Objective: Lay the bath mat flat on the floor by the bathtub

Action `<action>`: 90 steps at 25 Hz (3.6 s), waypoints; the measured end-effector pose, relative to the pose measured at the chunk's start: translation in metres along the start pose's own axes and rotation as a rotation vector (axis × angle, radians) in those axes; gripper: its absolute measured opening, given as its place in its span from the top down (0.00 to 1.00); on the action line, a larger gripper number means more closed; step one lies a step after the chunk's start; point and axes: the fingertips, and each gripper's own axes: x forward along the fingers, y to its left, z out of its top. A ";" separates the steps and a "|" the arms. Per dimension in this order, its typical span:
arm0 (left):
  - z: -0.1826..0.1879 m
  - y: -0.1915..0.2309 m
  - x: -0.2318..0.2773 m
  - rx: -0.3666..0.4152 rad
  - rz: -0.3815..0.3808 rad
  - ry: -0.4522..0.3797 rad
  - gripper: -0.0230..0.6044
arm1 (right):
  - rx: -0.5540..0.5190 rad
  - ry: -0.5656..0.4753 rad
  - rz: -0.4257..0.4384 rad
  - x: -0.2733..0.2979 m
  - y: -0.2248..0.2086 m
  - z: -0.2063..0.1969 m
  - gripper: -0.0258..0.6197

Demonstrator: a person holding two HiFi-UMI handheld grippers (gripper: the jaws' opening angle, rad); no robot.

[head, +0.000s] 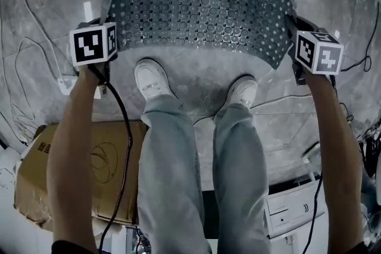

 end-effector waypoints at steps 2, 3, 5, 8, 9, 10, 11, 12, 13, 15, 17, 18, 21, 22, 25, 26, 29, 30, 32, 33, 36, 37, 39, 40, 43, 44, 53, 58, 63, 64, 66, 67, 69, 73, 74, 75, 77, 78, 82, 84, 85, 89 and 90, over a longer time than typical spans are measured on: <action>-0.002 0.007 0.005 -0.009 0.032 0.019 0.87 | 0.016 0.004 -0.013 0.004 -0.004 -0.006 0.91; -0.004 0.010 0.007 -0.023 0.041 0.026 0.87 | 0.021 0.009 -0.022 0.005 -0.006 -0.011 0.91; -0.007 0.012 0.010 -0.050 0.052 0.032 0.87 | 0.024 0.019 -0.043 0.006 -0.011 -0.019 0.91; -0.005 0.015 0.009 -0.064 0.069 0.026 0.86 | 0.027 0.034 -0.073 0.006 -0.020 -0.028 0.85; -0.006 0.016 0.007 -0.068 0.075 0.025 0.86 | 0.036 0.042 -0.084 0.005 -0.024 -0.033 0.81; -0.008 0.018 0.005 -0.073 0.083 0.027 0.86 | 0.052 0.051 -0.094 0.003 -0.028 -0.038 0.76; -0.011 0.020 0.002 -0.078 0.092 0.032 0.86 | 0.074 0.057 -0.101 0.001 -0.031 -0.043 0.74; -0.015 0.024 -0.001 -0.083 0.101 0.037 0.86 | 0.094 0.060 -0.102 -0.002 -0.032 -0.047 0.74; -0.020 0.028 -0.005 -0.090 0.108 0.040 0.86 | 0.107 0.061 -0.100 -0.005 -0.031 -0.050 0.74; -0.027 0.035 -0.014 -0.112 0.120 0.040 0.87 | 0.114 0.062 -0.089 -0.010 -0.026 -0.055 0.74; -0.033 0.039 -0.024 -0.144 0.131 0.032 0.92 | 0.117 0.061 -0.078 -0.015 -0.020 -0.057 0.75; -0.037 0.040 -0.029 -0.159 0.133 0.030 0.94 | 0.121 0.059 -0.073 -0.018 -0.017 -0.057 0.76; -0.045 0.035 -0.040 -0.185 0.120 0.035 0.95 | 0.138 0.052 -0.055 -0.025 -0.004 -0.056 0.77; -0.047 0.032 -0.043 -0.184 0.113 0.036 0.96 | 0.146 0.048 -0.049 -0.027 0.001 -0.055 0.77; -0.046 0.017 -0.054 -0.176 0.087 0.025 0.96 | 0.183 0.032 -0.036 -0.033 0.011 -0.051 0.79; -0.045 0.011 -0.058 -0.183 0.076 0.020 0.96 | 0.192 0.027 -0.031 -0.034 0.015 -0.049 0.80; -0.043 -0.009 -0.068 -0.210 0.041 0.012 0.96 | 0.179 0.026 0.003 -0.040 0.031 -0.045 0.85; -0.043 -0.015 -0.072 -0.208 0.032 0.013 0.96 | 0.163 0.034 0.023 -0.042 0.040 -0.044 0.92; -0.040 -0.029 -0.079 -0.175 0.012 0.014 0.96 | 0.130 0.049 0.071 -0.047 0.057 -0.042 0.96; -0.037 -0.036 -0.084 -0.153 -0.005 0.011 0.96 | 0.123 0.051 0.093 -0.049 0.065 -0.040 0.96; -0.028 -0.058 -0.097 -0.133 -0.068 -0.006 0.96 | 0.124 0.044 0.131 -0.057 0.081 -0.034 0.96; -0.025 -0.064 -0.102 -0.143 -0.085 -0.013 0.96 | 0.127 0.042 0.139 -0.060 0.086 -0.032 0.96; -0.023 -0.075 -0.112 -0.171 -0.112 -0.024 0.96 | 0.137 0.038 0.155 -0.068 0.095 -0.031 0.96; -0.022 -0.080 -0.116 -0.183 -0.123 -0.028 0.96 | 0.142 0.037 0.162 -0.071 0.099 -0.031 0.96; -0.017 -0.094 -0.128 -0.215 -0.148 -0.039 0.96 | 0.116 0.046 0.185 -0.081 0.110 -0.031 0.96; -0.015 -0.099 -0.132 -0.224 -0.157 -0.043 0.96 | 0.091 0.054 0.193 -0.085 0.114 -0.031 0.96; -0.003 -0.113 -0.179 -0.171 -0.210 -0.032 0.96 | 0.083 0.051 0.243 -0.132 0.135 -0.020 0.96; 0.002 -0.119 -0.204 -0.179 -0.224 -0.044 0.96 | 0.101 0.039 0.253 -0.154 0.145 -0.016 0.96; 0.002 -0.140 -0.233 -0.222 -0.286 -0.061 0.96 | 0.113 0.004 0.270 -0.180 0.159 -0.006 0.96; 0.003 -0.144 -0.240 -0.224 -0.294 -0.066 0.96 | 0.117 -0.005 0.273 -0.186 0.161 -0.003 0.96; 0.006 -0.150 -0.254 -0.228 -0.304 -0.081 0.96 | 0.122 -0.023 0.278 -0.199 0.165 0.004 0.96; 0.009 -0.153 -0.262 -0.233 -0.308 -0.091 0.96 | 0.125 -0.035 0.281 -0.207 0.167 0.008 0.96; 0.018 -0.158 -0.279 -0.249 -0.318 -0.120 0.96 | 0.129 -0.061 0.288 -0.223 0.169 0.018 0.96; 0.038 -0.158 -0.313 -0.280 -0.300 -0.186 0.96 | 0.129 -0.130 0.297 -0.253 0.173 0.041 0.96; 0.046 -0.159 -0.320 -0.289 -0.295 -0.205 0.96 | 0.129 -0.153 0.298 -0.260 0.172 0.049 0.96; 0.055 -0.160 -0.326 -0.296 -0.297 -0.226 0.96 | 0.130 -0.177 0.298 -0.266 0.171 0.057 0.96; 0.071 -0.165 -0.339 -0.288 -0.302 -0.267 0.96 | 0.143 -0.226 0.300 -0.277 0.170 0.072 0.96; 0.077 -0.167 -0.345 -0.274 -0.303 -0.285 0.96 | 0.158 -0.248 0.304 -0.283 0.171 0.078 0.96; 0.100 -0.172 -0.375 -0.242 -0.312 -0.346 0.96 | 0.222 -0.313 0.303 -0.305 0.167 0.103 0.96; 0.110 -0.168 -0.390 -0.242 -0.304 -0.370 0.96 | 0.243 -0.348 0.263 -0.321 0.158 0.118 0.96; 0.115 -0.165 -0.399 -0.243 -0.295 -0.382 0.96 | 0.264 -0.372 0.248 -0.331 0.152 0.125 0.96; 0.139 -0.159 -0.439 -0.240 -0.288 -0.453 0.96 | 0.310 -0.466 0.227 -0.373 0.139 0.156 0.96; 0.145 -0.159 -0.449 -0.235 -0.288 -0.474 0.96 | 0.299 -0.484 0.222 -0.382 0.139 0.162 0.96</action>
